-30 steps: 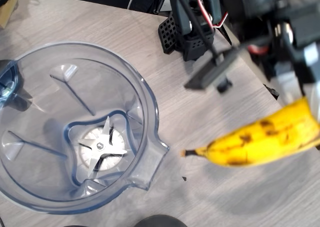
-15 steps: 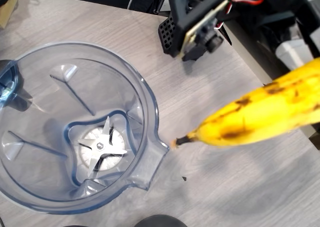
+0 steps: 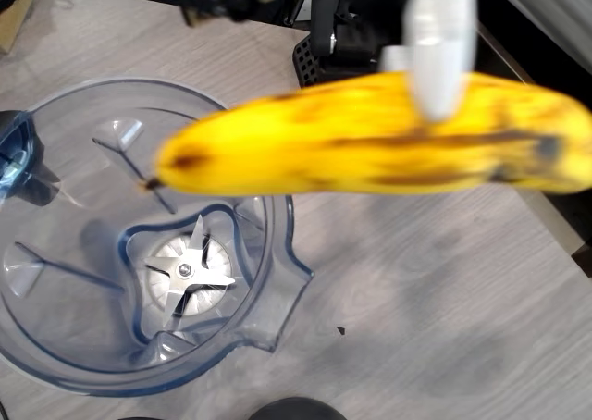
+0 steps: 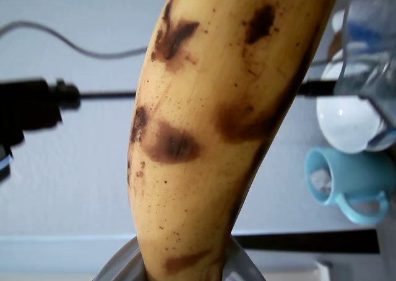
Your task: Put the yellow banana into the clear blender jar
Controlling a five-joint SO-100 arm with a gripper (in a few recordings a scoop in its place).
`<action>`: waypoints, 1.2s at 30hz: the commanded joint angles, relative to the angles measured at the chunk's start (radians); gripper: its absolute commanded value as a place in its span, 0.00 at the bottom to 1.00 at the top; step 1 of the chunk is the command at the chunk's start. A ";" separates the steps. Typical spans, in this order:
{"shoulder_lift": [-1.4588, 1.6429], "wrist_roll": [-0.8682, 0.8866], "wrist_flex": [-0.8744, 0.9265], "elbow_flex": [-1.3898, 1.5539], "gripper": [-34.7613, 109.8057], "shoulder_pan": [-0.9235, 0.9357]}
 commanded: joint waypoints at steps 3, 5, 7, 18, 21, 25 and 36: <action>-0.046 0.028 -0.005 -0.060 0.24 0.242; -0.092 0.038 0.006 -0.060 0.24 0.295; -0.133 0.043 0.014 -0.058 0.24 0.324; -0.281 0.041 0.012 -0.034 0.32 0.333; -0.281 0.044 0.014 -0.026 0.43 0.328; -0.281 0.048 0.011 -0.023 0.51 0.336; -0.252 0.026 0.064 -0.041 0.52 0.354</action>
